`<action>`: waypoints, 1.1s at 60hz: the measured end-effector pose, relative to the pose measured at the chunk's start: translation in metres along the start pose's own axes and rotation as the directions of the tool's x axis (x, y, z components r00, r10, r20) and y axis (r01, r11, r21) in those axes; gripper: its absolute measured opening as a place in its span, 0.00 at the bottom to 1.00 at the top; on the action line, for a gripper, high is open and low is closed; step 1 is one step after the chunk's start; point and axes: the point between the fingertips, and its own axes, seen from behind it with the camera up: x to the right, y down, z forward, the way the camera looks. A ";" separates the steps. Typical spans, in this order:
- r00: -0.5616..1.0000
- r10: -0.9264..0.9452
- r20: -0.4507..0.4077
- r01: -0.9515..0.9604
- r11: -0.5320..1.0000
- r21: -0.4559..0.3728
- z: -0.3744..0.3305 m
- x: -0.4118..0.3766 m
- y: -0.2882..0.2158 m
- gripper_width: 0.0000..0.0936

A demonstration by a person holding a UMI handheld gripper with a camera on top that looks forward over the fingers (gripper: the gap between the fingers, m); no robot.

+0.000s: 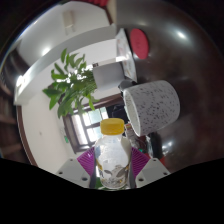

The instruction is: Pour water

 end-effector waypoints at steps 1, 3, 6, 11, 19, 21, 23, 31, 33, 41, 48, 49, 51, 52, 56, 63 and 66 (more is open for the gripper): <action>1.000 0.030 0.004 -0.030 1.000 0.005 -0.011 0.001 0.005 0.49; 0.997 0.078 0.008 -0.079 0.997 0.011 0.003 0.002 -0.005 0.49; 0.992 0.124 0.013 -0.125 0.992 0.023 0.002 0.004 -0.008 0.49; 0.990 0.141 0.006 -0.141 0.990 0.026 0.002 0.009 -0.007 0.49; 0.998 0.061 -0.008 -0.061 0.998 0.000 0.002 0.010 0.002 0.49; 1.000 0.014 -0.010 -0.014 1.000 -0.021 0.003 0.007 0.008 0.49; 0.998 -0.057 0.001 0.057 0.998 -0.041 0.003 -0.001 0.014 0.49; 0.892 -0.450 0.035 0.451 0.888 -0.091 0.003 -0.041 0.033 0.49; 0.828 -0.559 0.037 0.560 0.823 -0.091 -0.001 -0.055 0.036 0.49; 0.404 -0.915 -0.019 0.911 0.404 -0.087 0.006 -0.095 0.011 0.51; 0.025 -0.987 -0.161 0.998 0.035 -0.060 0.014 -0.118 -0.062 0.51; -0.012 -0.982 -0.188 0.998 0.001 -0.070 0.008 -0.119 -0.063 0.51; -0.086 -0.968 -0.237 0.995 -0.070 -0.077 0.005 -0.123 -0.080 0.51; -0.119 -0.958 -0.261 0.991 -0.100 -0.083 0.003 -0.124 -0.089 0.51; -0.212 -0.915 -0.344 0.977 -0.183 -0.113 -0.003 -0.124 -0.130 0.51; -0.282 -0.861 -0.423 0.958 -0.226 -0.179 -0.003 -0.103 -0.198 0.51; -0.299 -0.848 -0.437 0.951 -0.228 -0.208 0.001 -0.083 -0.222 0.51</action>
